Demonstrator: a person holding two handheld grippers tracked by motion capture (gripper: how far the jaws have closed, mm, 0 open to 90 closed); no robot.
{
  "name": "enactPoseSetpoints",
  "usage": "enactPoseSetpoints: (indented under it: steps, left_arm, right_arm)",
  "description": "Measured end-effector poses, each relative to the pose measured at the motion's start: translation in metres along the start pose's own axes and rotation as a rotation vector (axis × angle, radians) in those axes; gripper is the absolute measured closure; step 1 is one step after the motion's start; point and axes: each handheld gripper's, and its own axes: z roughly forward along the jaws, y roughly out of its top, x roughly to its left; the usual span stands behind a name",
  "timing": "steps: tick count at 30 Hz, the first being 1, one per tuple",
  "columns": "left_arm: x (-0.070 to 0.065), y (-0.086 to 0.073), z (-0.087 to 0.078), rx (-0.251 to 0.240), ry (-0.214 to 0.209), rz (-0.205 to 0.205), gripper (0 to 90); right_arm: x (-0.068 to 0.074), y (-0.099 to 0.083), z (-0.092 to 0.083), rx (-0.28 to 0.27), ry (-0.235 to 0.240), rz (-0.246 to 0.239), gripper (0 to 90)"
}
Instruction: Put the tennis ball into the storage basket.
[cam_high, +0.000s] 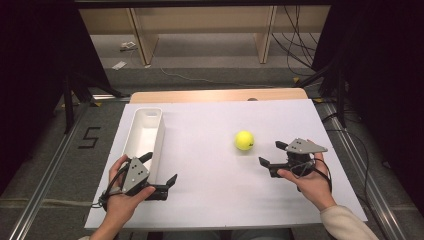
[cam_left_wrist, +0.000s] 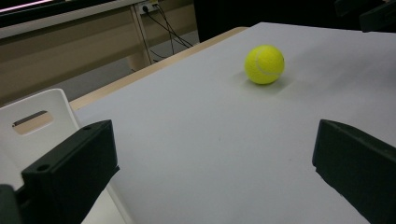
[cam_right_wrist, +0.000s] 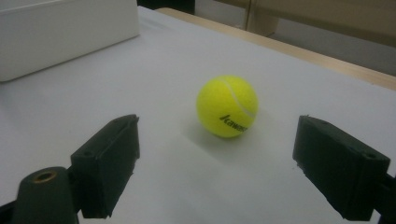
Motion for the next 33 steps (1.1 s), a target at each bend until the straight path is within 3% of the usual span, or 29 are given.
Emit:
enactPoseSetpoints:
  steps: [33]
  left_arm:
    - [0.0, 0.001, -0.001, -0.006, 0.001, -0.003, 0.0]
  right_arm:
    - [0.0, 0.017, 0.052, 0.039, -0.005, -0.005, 15.4]
